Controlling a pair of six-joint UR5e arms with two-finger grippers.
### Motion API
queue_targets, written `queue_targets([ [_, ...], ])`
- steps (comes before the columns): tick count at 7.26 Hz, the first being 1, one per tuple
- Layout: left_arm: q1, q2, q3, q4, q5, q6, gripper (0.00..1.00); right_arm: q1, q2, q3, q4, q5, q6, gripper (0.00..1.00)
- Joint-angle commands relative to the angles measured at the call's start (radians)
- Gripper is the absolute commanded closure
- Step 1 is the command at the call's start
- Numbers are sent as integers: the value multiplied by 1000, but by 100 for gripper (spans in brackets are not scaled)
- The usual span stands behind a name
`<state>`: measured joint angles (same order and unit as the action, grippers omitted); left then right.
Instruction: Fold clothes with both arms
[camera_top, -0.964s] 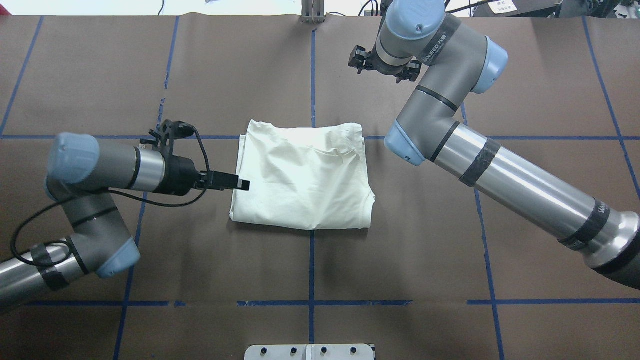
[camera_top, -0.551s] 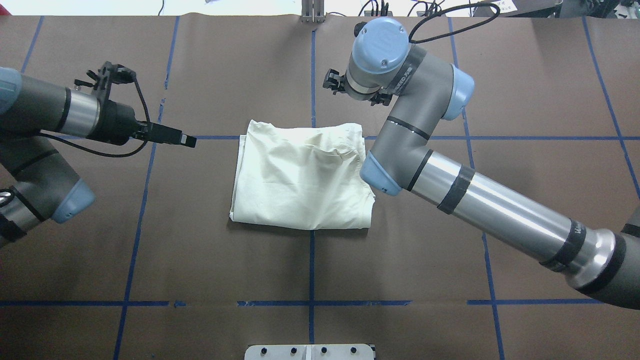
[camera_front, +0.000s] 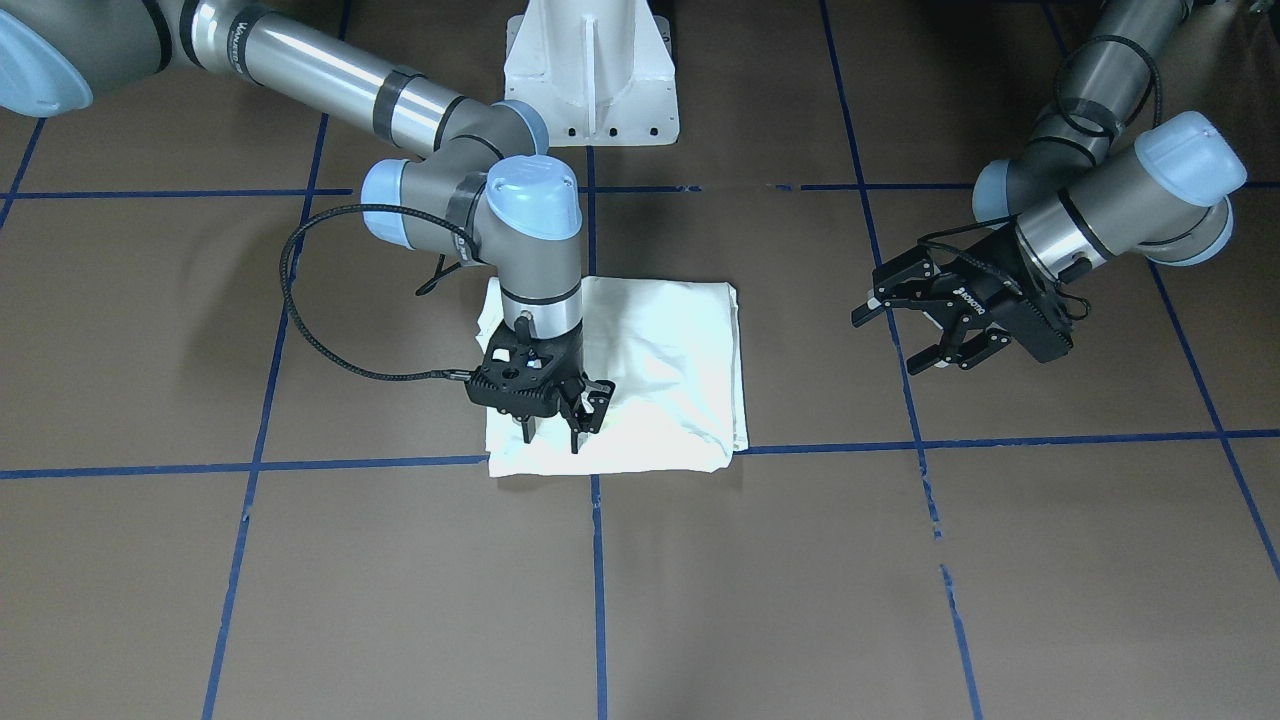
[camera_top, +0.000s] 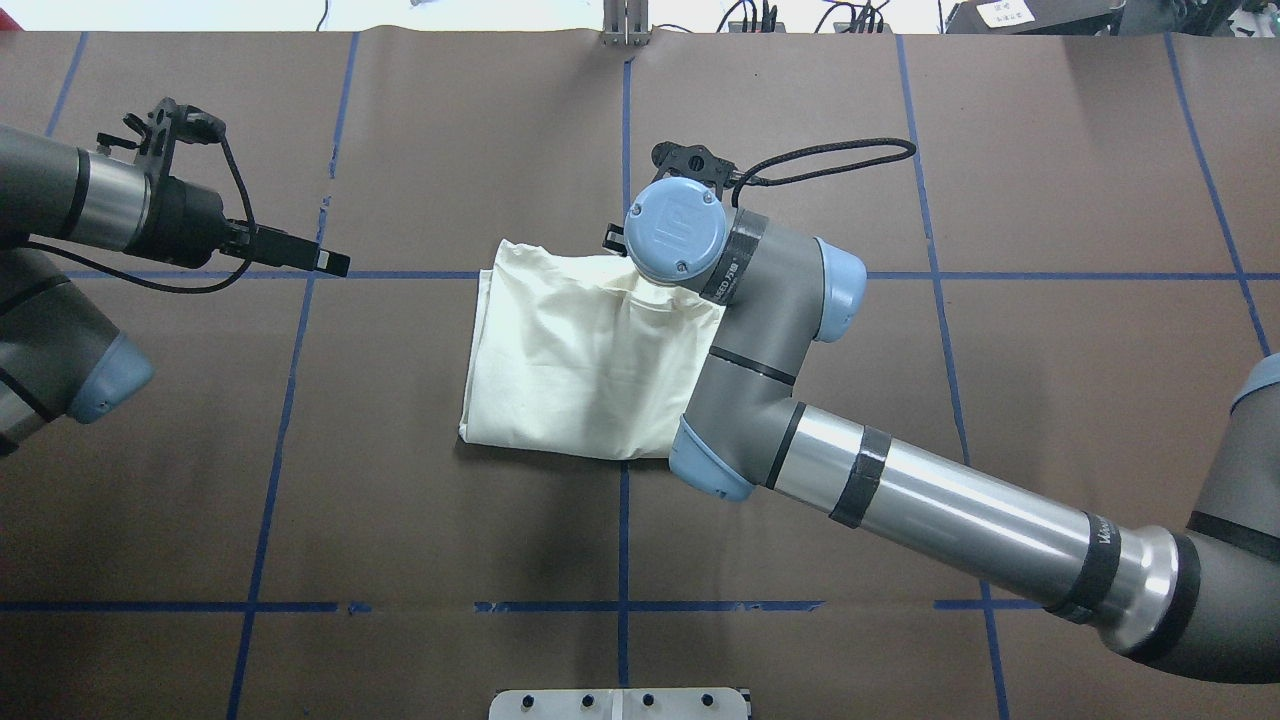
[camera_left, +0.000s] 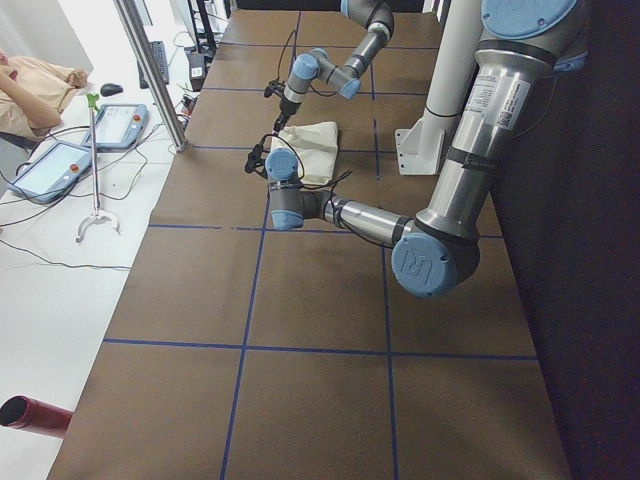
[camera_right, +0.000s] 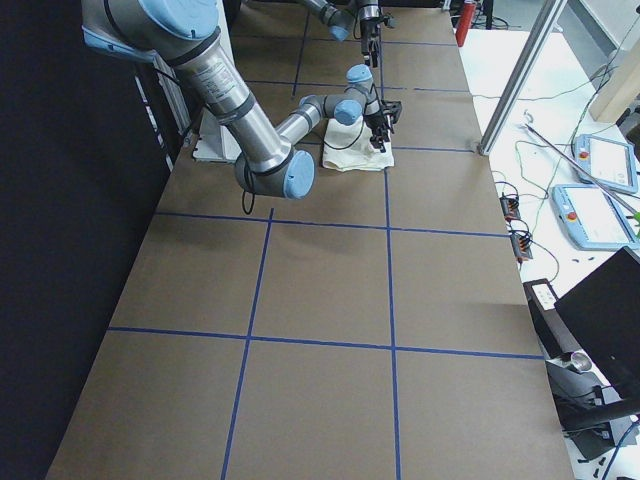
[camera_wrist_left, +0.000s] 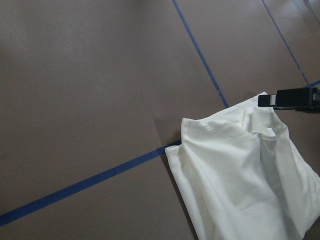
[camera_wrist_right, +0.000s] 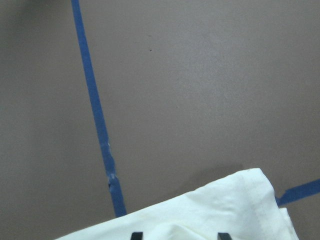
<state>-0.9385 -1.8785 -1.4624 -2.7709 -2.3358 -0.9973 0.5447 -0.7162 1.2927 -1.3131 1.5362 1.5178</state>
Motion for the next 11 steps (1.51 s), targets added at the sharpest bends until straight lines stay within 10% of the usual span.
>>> queue_targets([
  [1,1,-1,13,-2,4,2,0,-25,-2,28,-28,-21,53,49],
  [8,4,1,13,-4,7,2,0,-81,-40,97,-80,-88,226,49],
  [10,4,1,13,-4,9,2,0,-75,-39,96,-75,-114,234,100],
  [11,4,2,13,-4,7,2,0,-75,-39,93,-72,-131,235,100],
])
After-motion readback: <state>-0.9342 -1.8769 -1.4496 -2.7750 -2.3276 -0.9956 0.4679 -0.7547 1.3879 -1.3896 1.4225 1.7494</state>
